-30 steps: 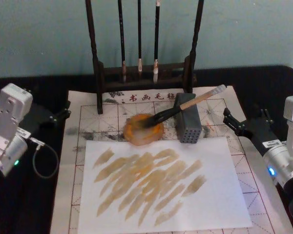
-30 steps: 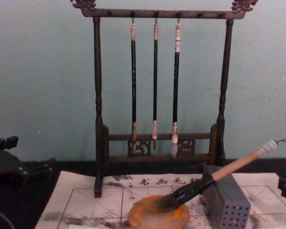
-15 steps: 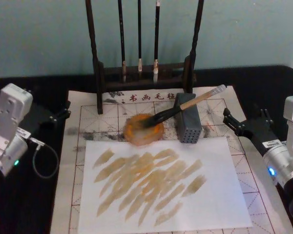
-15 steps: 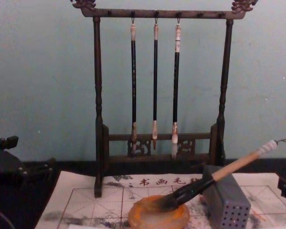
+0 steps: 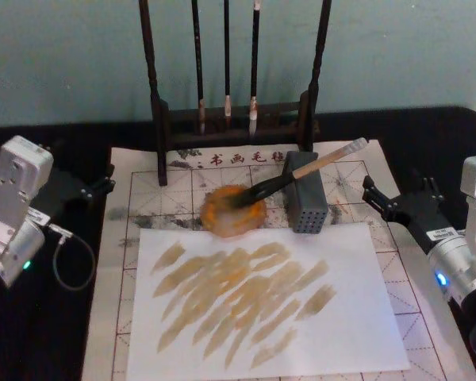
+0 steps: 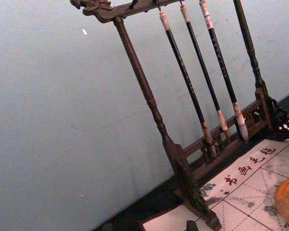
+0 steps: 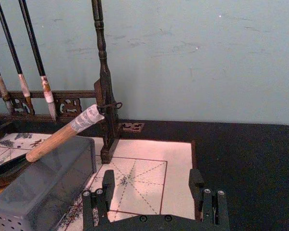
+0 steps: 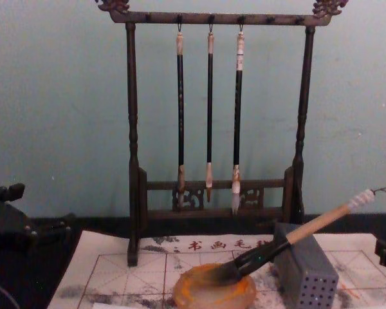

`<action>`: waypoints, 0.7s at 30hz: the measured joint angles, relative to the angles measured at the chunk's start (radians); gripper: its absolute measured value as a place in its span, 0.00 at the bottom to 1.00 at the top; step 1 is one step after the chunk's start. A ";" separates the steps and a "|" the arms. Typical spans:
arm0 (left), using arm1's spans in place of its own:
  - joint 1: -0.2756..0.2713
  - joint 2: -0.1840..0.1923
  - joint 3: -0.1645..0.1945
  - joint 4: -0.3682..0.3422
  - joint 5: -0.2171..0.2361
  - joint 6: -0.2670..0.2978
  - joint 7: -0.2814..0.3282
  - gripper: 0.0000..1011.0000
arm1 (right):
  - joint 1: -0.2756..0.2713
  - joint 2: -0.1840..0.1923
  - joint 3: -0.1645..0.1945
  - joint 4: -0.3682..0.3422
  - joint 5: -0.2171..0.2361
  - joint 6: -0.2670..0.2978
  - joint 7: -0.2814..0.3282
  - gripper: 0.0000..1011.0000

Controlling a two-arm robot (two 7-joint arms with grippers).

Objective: Pick up the brush from the inkstone, write on the paper, then place the brush back to its original position.

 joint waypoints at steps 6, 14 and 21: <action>0.000 0.000 0.000 0.000 0.000 0.000 0.000 0.99 | 0.000 0.000 0.000 0.000 0.000 0.000 0.000 0.99; 0.000 0.000 0.000 0.000 0.000 0.000 0.000 0.99 | 0.000 0.000 0.000 0.000 0.000 0.000 0.000 0.99; 0.000 0.000 0.000 0.000 0.000 0.000 0.000 0.99 | 0.000 0.000 0.000 0.000 0.000 0.000 0.000 0.99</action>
